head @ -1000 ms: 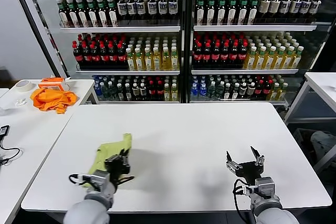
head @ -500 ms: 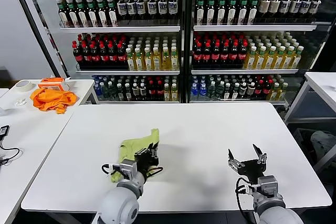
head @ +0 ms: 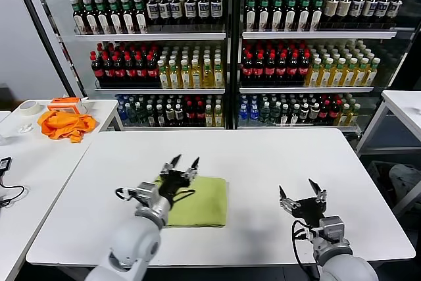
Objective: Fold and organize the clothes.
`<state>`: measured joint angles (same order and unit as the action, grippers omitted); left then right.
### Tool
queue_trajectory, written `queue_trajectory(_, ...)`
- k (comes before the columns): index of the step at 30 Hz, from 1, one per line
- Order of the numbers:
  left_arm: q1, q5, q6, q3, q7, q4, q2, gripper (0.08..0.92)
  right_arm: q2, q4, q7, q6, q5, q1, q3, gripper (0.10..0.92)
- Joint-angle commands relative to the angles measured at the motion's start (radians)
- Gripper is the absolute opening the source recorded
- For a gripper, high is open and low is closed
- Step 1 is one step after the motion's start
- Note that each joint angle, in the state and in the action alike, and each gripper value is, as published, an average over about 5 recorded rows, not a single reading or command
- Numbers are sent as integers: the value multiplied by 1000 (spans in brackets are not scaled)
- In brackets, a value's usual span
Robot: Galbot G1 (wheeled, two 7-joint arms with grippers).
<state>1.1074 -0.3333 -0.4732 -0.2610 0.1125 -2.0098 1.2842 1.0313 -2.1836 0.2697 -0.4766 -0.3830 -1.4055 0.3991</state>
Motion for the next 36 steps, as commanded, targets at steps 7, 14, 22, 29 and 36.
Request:
queue_trajectory(7, 196, 216, 215, -230, -110, -49, -170, 791, 83, 140, 28, -103, -277, 265, -420, 823)
queue_trajectory(14, 208, 209, 217, -225, -109, -39, -151, 822, 130, 252, 201, -103, -403, 364, -487, 823)
queue_trajectory(22, 204, 205, 216, -207, -107, -37, -127, 823, 155, 309, 232, -103, -415, 403, -496, 823)
queue_trajectory(29, 197, 192, 216, -205, -96, -18, -113, 823, 166, 329, 231, -103, -431, 415, -501, 785)
queue_trajectory(36, 204, 193, 219, -206, -95, -16, -110, 822, 177, 344, 242, -103, -475, 418, -505, 585)
